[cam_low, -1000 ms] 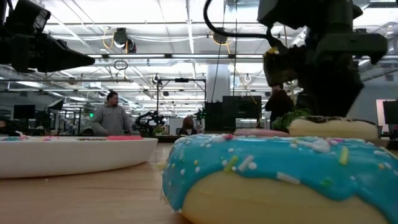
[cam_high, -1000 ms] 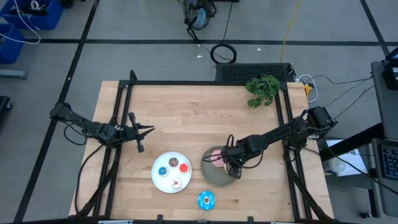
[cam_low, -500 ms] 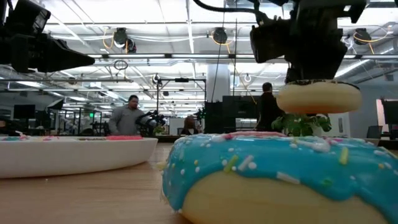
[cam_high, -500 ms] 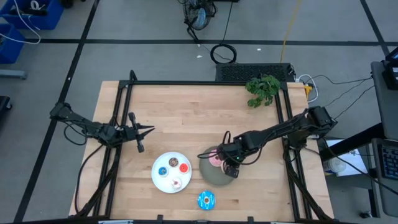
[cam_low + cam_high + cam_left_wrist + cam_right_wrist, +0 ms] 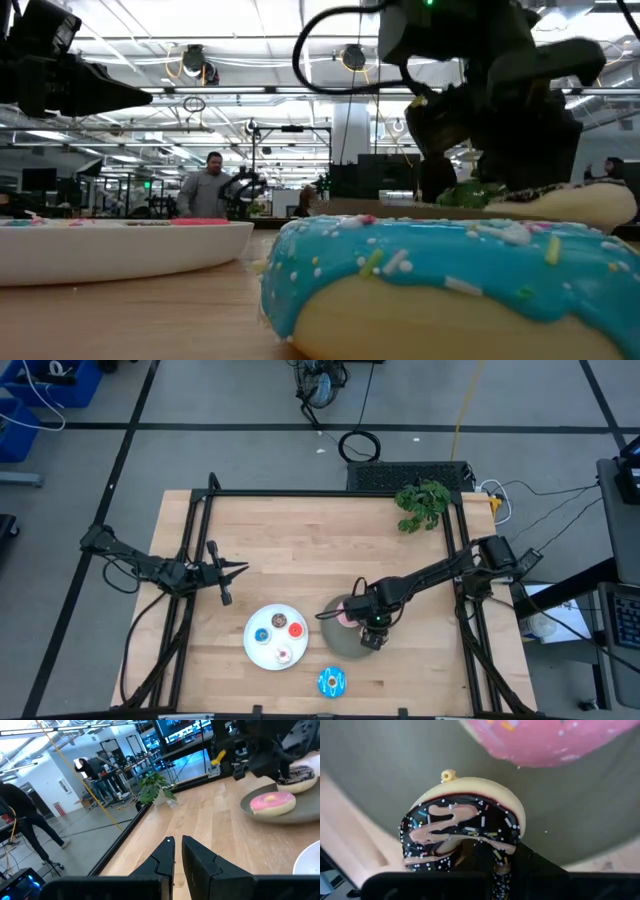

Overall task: Pick & Place donuts
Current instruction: Put the large black donut on the gray plate

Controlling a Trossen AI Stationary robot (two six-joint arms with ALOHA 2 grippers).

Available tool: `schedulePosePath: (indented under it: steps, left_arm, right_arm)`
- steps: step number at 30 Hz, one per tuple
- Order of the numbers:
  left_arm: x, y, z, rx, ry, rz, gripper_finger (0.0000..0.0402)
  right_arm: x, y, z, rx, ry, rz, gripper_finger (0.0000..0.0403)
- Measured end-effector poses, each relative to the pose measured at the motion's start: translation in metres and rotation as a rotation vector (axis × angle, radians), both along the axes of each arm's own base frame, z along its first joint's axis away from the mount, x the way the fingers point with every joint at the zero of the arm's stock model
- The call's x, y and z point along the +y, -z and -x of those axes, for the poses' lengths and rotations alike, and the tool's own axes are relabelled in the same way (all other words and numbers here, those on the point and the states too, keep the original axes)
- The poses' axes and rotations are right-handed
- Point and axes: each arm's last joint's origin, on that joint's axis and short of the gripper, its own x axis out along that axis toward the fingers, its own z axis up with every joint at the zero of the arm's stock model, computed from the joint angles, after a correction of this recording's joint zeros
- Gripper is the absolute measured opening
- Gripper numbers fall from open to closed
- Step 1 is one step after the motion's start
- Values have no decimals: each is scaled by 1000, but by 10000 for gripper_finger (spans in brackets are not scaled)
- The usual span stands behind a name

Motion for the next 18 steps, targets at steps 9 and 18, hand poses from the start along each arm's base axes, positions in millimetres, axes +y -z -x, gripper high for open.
schedulePosePath:
  steps: [9, 18]
  left_arm:
    - [0, 0, 0, 3, 0, -7, 42]
    - [0, 0, 0, 2, 1, -7, 42]
  right_arm:
    - [-9, 0, -6, -25, 26, -3, 25]
    - [-7, -14, -17, -91, -17, -4, 50]
